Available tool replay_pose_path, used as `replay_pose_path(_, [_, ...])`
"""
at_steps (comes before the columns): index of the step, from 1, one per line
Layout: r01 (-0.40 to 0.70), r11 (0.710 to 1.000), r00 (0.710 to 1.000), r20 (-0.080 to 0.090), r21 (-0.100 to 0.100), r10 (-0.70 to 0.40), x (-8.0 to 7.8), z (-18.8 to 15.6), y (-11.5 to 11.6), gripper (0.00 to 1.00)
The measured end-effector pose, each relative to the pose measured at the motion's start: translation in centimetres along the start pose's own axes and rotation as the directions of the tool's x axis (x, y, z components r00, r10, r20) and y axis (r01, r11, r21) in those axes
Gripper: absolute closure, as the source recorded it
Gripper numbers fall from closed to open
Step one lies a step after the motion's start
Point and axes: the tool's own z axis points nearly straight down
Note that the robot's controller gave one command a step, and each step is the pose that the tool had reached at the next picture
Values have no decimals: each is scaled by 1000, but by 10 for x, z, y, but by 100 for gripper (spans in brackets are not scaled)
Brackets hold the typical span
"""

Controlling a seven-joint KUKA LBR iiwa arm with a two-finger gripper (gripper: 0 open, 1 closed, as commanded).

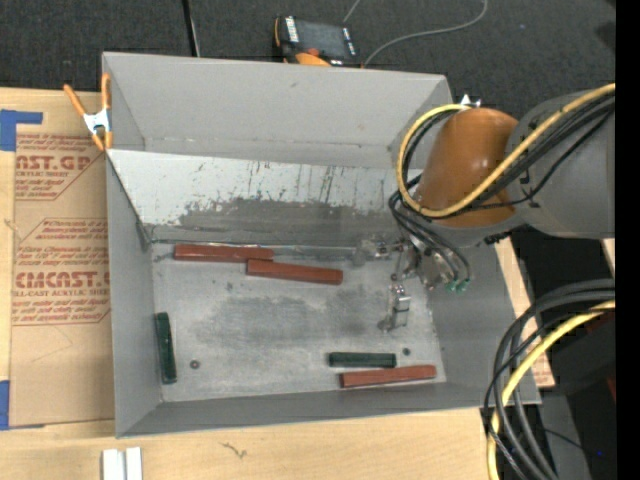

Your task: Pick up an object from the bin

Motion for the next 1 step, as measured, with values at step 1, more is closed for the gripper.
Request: replay_pose_path(1, [69, 998, 998, 12, 5, -69, 75, 46, 43, 0])
